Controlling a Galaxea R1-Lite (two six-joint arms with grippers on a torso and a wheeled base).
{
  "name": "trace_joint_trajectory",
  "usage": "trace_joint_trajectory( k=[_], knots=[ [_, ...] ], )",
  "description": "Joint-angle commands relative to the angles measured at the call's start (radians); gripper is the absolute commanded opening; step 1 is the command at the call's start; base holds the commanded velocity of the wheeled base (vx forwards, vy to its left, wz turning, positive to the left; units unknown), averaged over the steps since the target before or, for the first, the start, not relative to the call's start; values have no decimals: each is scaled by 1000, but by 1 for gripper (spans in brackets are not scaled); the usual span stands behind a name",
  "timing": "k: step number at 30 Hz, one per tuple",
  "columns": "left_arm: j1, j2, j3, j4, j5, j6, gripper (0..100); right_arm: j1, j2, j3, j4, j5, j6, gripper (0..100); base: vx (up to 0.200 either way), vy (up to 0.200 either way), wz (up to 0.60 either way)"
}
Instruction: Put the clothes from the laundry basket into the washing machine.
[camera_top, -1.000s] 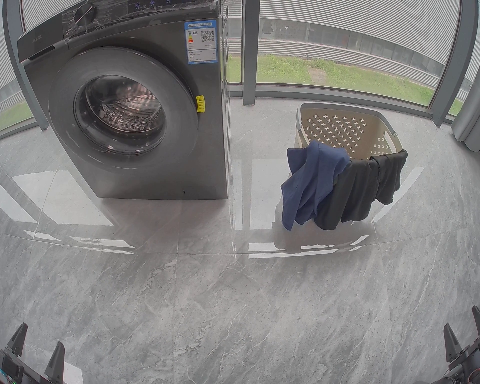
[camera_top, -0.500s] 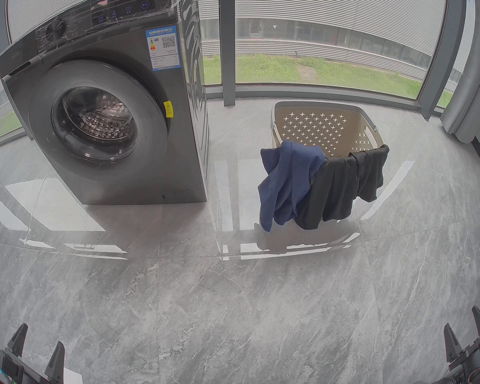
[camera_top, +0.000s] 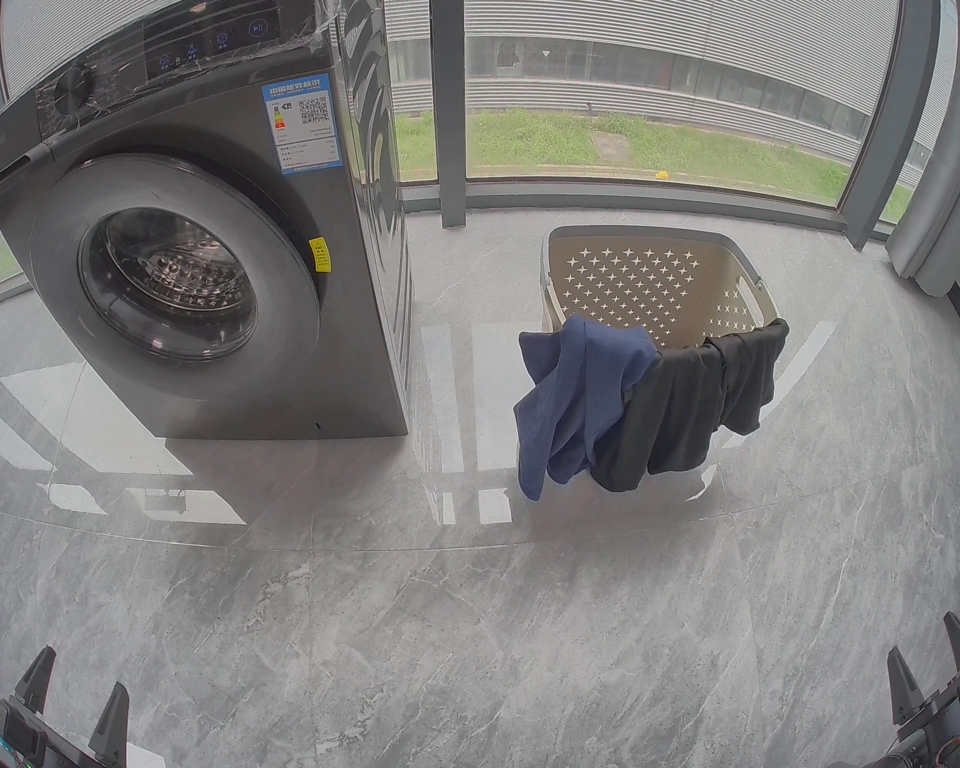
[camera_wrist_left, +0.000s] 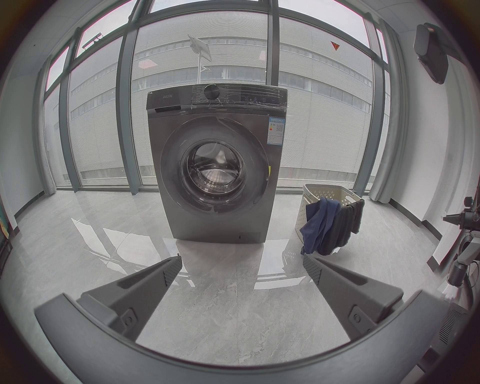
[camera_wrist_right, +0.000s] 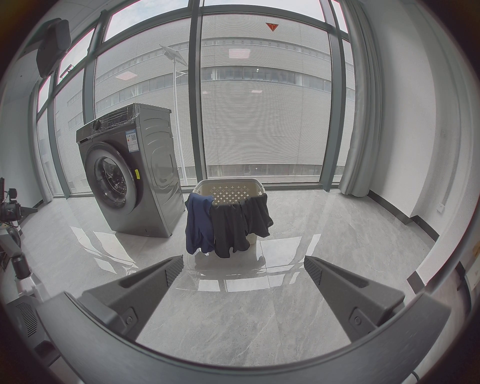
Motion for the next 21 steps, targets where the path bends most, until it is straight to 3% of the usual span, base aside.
trace_joint_trajectory(
  k=[1, 18, 21],
  knots=[
    [-1, -13, 18, 0, 0, 0, 100, 0, -16, 18, 0, -1, 0, 100, 0, -200, 0],
    [-1, -13, 18, 0, 1, -2, 100, 0, -16, 18, 0, -1, 0, 100, 0, -200, 0],
    [-1, -15, 18, 0, 0, 0, 100, 0, -16, 18, 0, 1, 0, 100, 0, 0, 0]
  ],
)
